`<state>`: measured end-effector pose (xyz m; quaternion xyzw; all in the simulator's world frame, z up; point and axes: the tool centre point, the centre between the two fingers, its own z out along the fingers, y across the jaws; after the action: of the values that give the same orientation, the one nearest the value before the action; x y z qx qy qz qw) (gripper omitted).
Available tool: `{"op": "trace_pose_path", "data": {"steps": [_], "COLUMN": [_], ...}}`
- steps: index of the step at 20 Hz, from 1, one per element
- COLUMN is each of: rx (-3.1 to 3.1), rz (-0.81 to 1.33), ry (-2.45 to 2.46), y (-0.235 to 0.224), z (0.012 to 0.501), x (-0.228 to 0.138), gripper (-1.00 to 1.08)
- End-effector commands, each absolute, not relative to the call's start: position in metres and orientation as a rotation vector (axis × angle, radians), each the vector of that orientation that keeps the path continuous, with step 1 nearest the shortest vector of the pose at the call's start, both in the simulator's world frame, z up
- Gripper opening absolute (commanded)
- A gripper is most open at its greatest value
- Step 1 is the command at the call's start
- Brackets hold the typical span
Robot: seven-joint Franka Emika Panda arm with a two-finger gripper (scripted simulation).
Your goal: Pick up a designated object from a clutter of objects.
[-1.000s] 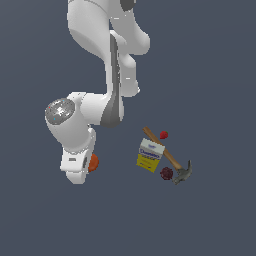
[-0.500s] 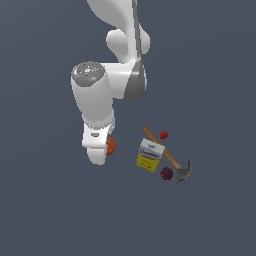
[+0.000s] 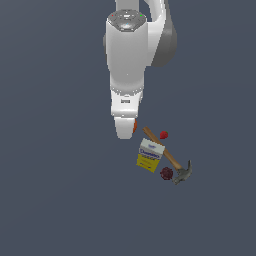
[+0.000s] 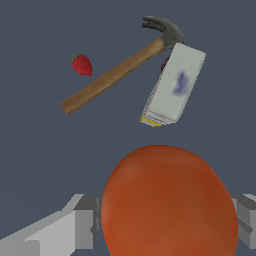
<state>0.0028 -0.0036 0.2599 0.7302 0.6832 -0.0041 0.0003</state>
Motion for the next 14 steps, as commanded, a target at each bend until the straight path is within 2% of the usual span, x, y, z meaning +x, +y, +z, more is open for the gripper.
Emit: {"op": "trace_pose_path", "data": {"steps": [1,14], "rx": [2.292,2.293], "rz": [-0.01,-0.003], "ry": [2.145,2.147], "y": [0.018,0.102], "z": [0.282,0.367], "x": [-0.008,-0.046], "gripper": [-1.0,-1.0]}}
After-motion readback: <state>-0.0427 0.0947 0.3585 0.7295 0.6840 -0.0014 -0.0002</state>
